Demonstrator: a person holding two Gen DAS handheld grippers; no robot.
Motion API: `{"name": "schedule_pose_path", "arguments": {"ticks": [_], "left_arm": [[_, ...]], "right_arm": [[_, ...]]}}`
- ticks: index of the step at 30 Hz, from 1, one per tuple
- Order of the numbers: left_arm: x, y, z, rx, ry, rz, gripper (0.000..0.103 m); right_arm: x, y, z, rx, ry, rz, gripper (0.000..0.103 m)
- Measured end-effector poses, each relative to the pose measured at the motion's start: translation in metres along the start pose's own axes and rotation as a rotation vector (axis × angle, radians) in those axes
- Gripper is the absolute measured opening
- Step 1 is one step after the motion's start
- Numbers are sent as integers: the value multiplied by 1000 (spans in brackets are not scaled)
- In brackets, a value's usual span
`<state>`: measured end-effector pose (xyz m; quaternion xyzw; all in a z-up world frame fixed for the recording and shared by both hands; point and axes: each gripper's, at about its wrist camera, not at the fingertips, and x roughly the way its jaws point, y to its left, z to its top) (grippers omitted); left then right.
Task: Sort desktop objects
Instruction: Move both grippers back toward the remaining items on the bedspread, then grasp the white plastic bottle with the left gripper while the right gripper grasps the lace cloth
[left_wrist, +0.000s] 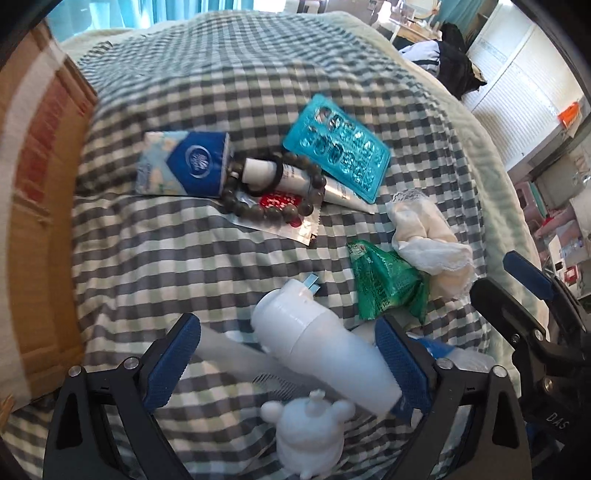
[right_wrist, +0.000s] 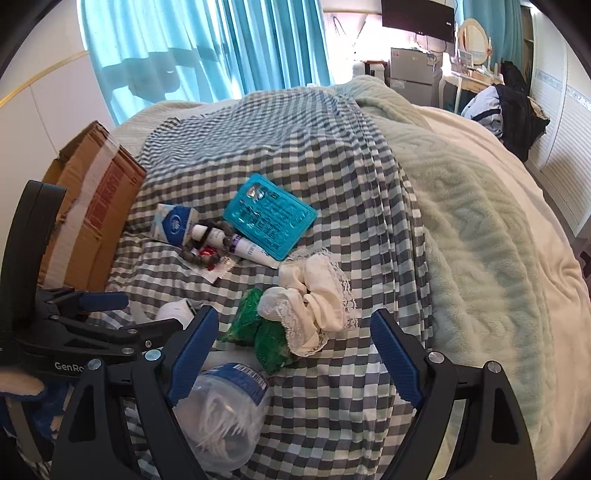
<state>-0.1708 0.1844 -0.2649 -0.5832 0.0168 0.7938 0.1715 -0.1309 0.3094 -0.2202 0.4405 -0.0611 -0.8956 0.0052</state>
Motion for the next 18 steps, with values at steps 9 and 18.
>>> {"name": "schedule_pose_path", "arguments": {"ticks": [9,18], "left_arm": [[47,-7,-2,7,72,8,83],[38,-6,-15,67,11,14,50]], "right_arm": [[48,-5,6,11,78,23,80],[66,-10,-3,71,95,74,52]]}}
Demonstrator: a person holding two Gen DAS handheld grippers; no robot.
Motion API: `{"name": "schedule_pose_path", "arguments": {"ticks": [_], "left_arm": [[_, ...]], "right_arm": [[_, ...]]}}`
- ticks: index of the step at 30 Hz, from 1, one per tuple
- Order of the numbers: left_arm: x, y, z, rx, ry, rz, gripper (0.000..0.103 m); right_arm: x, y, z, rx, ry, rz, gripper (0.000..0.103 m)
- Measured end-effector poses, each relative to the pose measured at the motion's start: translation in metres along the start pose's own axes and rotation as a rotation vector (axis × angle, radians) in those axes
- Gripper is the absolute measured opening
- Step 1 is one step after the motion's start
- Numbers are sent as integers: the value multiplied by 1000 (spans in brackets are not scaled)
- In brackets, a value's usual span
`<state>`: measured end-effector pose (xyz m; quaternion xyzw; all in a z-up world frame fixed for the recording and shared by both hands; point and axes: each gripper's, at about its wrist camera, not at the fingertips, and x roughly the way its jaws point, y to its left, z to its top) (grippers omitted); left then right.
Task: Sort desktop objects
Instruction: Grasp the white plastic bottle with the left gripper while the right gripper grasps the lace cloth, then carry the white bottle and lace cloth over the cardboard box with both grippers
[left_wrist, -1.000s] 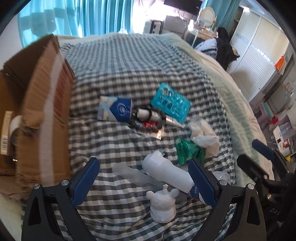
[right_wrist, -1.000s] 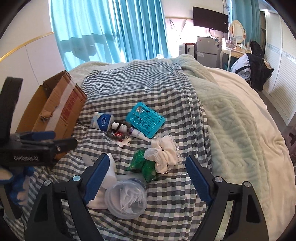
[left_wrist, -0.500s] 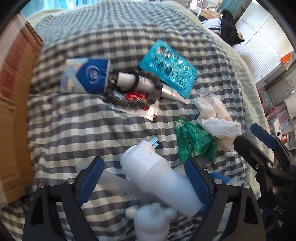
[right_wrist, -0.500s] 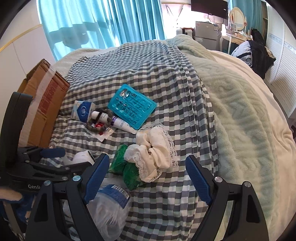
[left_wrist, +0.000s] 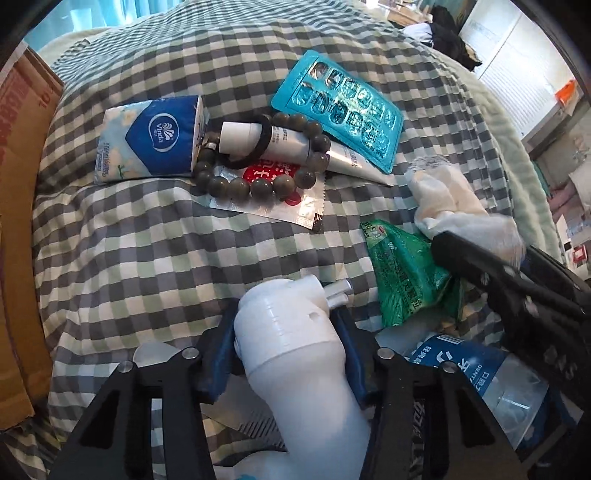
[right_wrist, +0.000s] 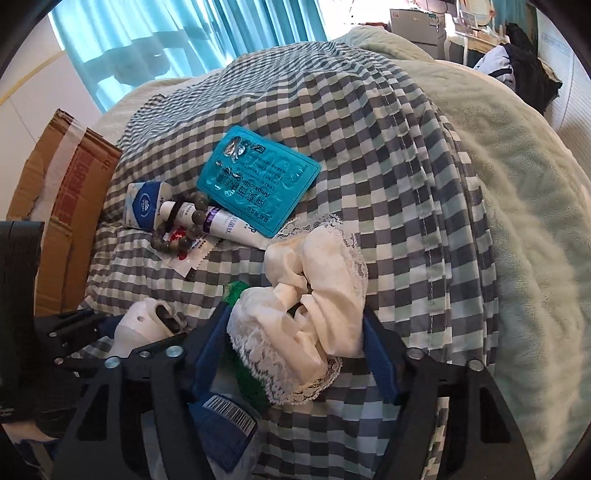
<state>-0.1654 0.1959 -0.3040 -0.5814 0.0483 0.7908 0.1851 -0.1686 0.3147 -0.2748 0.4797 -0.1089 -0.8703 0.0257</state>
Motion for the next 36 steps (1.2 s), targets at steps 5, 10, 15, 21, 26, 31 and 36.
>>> {"name": "schedule_pose_path", "arguments": {"ticks": [5,10,15,21,26,31,36], "left_arm": [[-12,-3,-4,22,-16,-4,50],[-35,-3,-8,34,-49,-11,50],[-64,1,-14,36,-107,-12,50],[-92,10,-12,23,-175,-19,50],[-120,20,-9,29,-238,-12,50],[-146,22,-13,35,-296,-7,50],[-168,34,-21,22,-341,-4,50]], "right_arm": [[-8,5,-2,-26,-1,11,21],[-27,7,-6,-10,-32,-13,17],[-60,16,-13,-7,-89,-29,17],[-90,40,-18,7,-139,-16,17],[-110,64,-25,-5,-174,-12,17],[-126,84,-29,-19,-202,-19,17],[-138,100,-30,-36,-215,-31,17]]}}
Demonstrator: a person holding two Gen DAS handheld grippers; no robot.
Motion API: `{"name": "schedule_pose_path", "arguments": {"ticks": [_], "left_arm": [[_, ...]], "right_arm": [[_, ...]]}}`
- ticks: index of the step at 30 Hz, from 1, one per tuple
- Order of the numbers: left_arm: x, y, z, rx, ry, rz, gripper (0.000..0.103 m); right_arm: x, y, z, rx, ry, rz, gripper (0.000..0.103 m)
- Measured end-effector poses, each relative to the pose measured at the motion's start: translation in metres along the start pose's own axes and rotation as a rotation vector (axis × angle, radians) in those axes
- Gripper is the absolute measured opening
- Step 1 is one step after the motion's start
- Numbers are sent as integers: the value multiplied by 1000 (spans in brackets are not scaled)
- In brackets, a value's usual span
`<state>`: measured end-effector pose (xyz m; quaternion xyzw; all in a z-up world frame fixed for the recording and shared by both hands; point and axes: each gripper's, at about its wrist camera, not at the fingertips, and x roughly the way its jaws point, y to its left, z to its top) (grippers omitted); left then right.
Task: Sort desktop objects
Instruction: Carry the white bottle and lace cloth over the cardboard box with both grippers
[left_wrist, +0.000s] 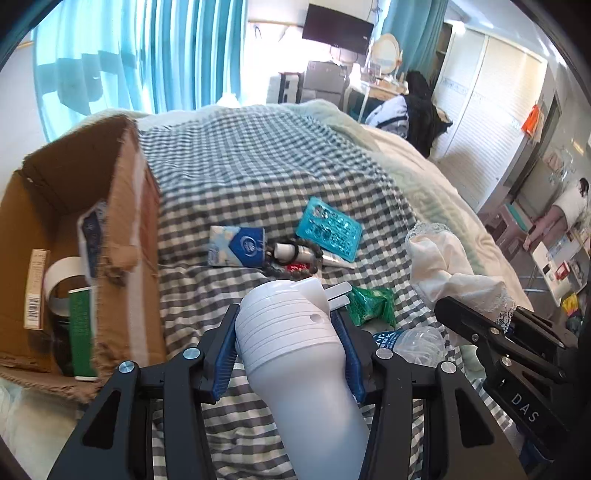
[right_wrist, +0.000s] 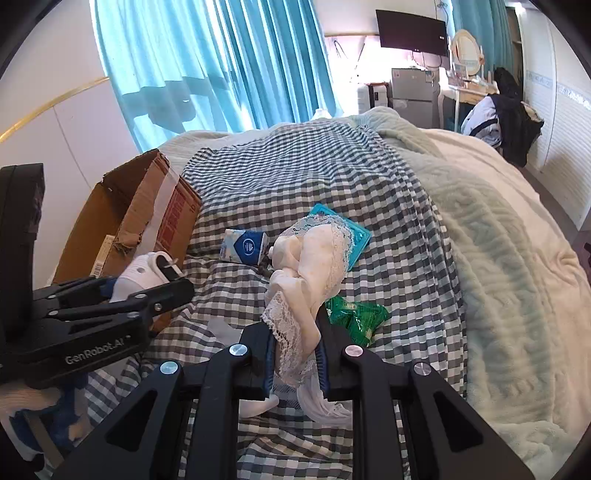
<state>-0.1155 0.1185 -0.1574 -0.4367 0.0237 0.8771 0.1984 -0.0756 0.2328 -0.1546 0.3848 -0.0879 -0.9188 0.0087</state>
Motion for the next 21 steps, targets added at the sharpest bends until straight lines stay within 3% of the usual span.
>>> {"name": "schedule_pose_path", "arguments": {"ticks": [6,10,21], "left_arm": [[-25,17,0,-10,-53,9,50],[-39,33,2,-28,-63,-25,50],[-64,66,7,-7,-115,19,50]], "right_arm": [[-17,20,6,-25,-43,-14,17],[-24,27,12,-21,-81,-30,17],[-30,72,28,-66,-111,-3,18]]}}
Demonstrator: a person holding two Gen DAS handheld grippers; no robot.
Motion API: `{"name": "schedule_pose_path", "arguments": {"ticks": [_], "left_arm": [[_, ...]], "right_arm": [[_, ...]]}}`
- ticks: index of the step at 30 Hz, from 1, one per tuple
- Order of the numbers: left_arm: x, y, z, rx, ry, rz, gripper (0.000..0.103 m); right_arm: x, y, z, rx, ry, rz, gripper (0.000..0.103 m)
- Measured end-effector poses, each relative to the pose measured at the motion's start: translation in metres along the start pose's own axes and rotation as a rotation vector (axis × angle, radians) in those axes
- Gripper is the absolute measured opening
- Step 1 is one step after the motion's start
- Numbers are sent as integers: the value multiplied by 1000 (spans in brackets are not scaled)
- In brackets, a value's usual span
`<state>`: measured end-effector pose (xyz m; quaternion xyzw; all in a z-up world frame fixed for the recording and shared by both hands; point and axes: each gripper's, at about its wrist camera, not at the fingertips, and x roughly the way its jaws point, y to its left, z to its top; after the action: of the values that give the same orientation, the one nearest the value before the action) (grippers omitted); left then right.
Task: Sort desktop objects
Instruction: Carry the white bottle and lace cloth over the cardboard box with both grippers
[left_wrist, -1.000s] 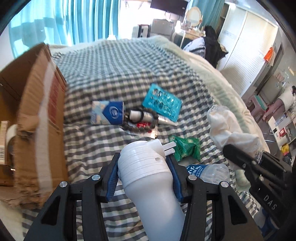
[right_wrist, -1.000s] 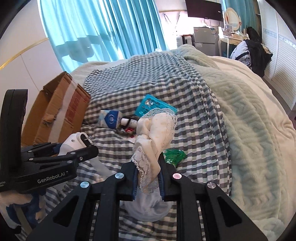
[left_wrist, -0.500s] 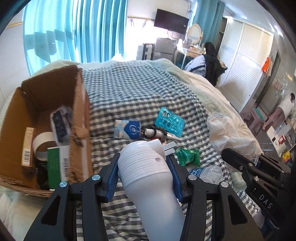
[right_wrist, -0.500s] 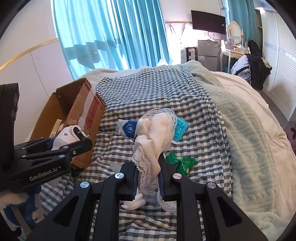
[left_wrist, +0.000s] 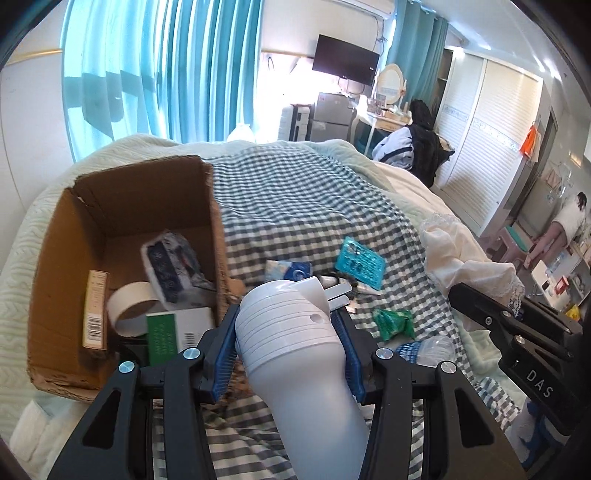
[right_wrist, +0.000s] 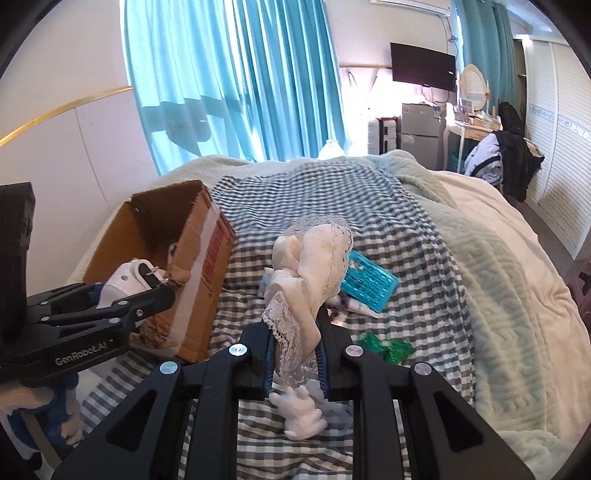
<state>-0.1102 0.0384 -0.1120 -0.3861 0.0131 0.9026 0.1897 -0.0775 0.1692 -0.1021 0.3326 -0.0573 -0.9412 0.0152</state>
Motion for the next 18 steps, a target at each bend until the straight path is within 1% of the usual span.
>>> {"name": "schedule_pose_path", "arguments": {"ticks": [3,5,8,18], "left_arm": [[-6,10,2,6,-5,11,50],[-10,16,4,5,-10,19,50],[-15,30,6,-12,-7,8,50],[-25,69,16,-31,-38,59,50]], "right_arm": [[4,12,5,-5,-4,14,18],[6,19,10,2,-5,39,18],[8,32,15,-4,-13,62,18],[32,78,21,-53,12,132,18]]}}
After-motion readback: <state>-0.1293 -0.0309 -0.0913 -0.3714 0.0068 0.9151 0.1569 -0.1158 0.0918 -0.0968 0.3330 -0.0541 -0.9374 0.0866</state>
